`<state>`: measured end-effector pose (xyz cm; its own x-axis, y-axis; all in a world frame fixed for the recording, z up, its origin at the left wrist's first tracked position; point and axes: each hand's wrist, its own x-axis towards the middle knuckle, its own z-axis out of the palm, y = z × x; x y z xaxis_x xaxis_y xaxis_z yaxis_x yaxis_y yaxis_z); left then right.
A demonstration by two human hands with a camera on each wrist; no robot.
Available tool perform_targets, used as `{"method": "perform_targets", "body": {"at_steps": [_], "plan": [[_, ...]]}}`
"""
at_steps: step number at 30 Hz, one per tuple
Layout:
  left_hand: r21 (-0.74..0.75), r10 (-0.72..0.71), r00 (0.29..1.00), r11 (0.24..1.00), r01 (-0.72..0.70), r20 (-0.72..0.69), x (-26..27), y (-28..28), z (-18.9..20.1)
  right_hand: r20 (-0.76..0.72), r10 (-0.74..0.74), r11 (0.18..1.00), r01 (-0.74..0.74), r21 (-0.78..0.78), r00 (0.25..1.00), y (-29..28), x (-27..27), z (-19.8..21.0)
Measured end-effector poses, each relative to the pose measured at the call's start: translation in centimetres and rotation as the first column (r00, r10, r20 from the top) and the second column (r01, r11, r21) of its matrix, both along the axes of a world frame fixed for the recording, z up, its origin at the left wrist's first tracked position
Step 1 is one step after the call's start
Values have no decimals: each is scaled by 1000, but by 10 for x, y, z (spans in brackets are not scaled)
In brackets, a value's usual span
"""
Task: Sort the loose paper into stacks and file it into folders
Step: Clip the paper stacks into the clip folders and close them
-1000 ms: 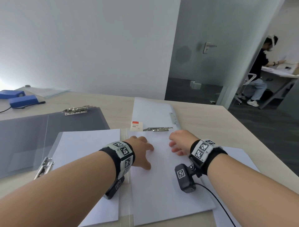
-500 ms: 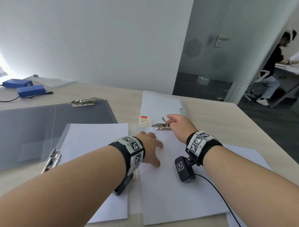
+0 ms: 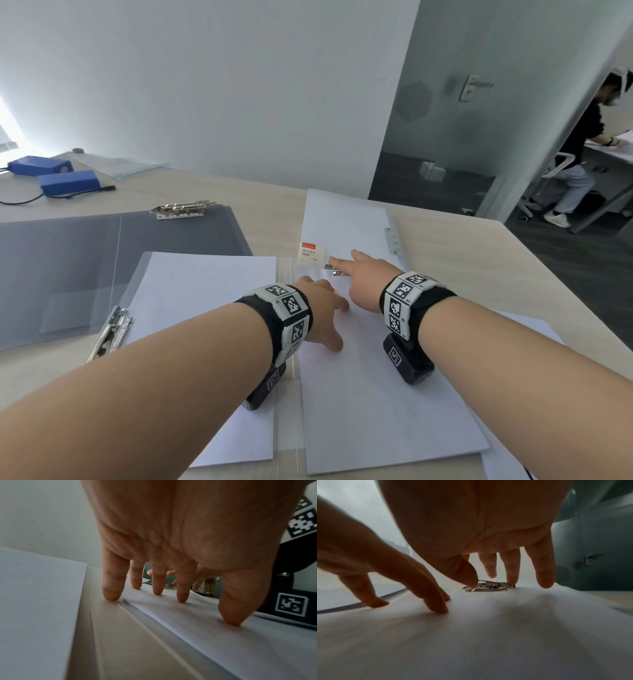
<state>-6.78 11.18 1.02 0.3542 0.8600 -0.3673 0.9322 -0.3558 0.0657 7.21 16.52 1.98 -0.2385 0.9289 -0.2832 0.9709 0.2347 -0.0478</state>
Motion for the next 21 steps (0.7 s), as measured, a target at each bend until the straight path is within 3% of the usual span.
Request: {"method": "perform_targets", "body": {"at_steps": [6, 21], "plan": [[11, -14, 1000, 1000, 14, -18, 1, -1, 1, 192, -6, 999, 13, -33, 981, 6, -16, -9], [9, -6, 1000, 1000, 6, -20, 0, -1, 1, 118, -29, 999, 33, -31, 993, 3, -10, -12]]}}
